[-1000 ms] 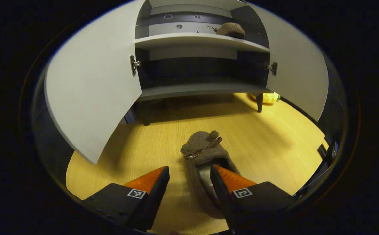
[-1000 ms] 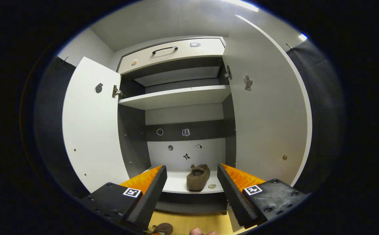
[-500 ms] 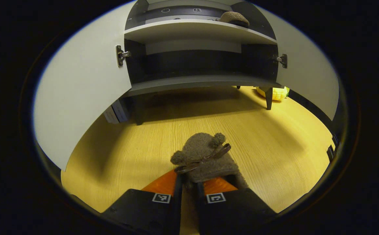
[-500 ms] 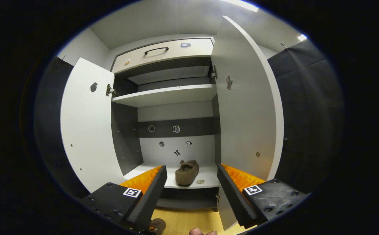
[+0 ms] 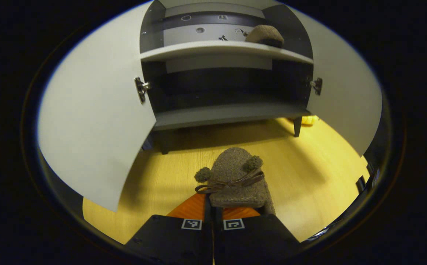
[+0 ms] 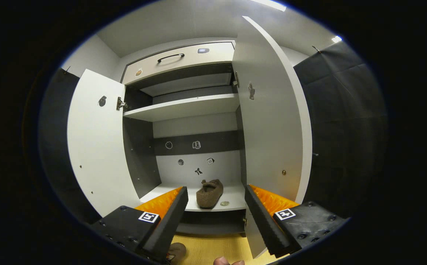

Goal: Grab one shoe with the right hand and put it into the shoe cabinet, grab the other shoe with the left hand and put it into the shoe cabinet; then close the right door with the right hand and the left door with the left hand.

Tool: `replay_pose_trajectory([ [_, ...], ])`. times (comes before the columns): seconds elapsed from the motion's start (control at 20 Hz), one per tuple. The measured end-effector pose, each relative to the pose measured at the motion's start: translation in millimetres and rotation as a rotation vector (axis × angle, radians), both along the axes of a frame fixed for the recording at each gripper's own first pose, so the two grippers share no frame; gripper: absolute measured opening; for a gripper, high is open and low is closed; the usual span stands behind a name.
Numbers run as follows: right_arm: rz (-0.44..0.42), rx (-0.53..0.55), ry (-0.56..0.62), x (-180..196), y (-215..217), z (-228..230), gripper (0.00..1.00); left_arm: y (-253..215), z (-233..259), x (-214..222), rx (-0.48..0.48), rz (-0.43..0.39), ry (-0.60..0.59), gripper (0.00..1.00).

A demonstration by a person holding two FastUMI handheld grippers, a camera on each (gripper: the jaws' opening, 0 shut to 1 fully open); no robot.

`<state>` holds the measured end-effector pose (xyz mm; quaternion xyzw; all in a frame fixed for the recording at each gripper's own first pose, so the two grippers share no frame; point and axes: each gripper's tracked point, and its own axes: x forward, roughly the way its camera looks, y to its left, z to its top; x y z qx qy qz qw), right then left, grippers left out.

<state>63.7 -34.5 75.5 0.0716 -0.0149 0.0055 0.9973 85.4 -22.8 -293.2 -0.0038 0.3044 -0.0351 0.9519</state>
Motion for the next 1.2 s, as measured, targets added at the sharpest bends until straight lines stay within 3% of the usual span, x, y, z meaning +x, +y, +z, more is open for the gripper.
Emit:
replay_pose_trajectory([
  [0.25, 0.009, -0.012, -0.012, 0, -2, 4, 0.98, 4, 114, 19, -0.015, 0.011, -0.099, 0.07],
  [0.65, 0.006, -0.035, -0.024, -2, -10, 4, 0.98, 10, 259, 95, -0.096, 0.05, -0.203, 0.07],
  [0.9, 0.018, -0.028, -0.032, -10, -4, 7, 0.98, 22, 311, 166, -0.076, 0.099, -0.249, 0.07],
  [1.2, 0.03, -0.054, -0.04, -13, 3, 8, 0.98, 23, 315, 253, -0.088, 0.119, -0.199, 0.07],
])
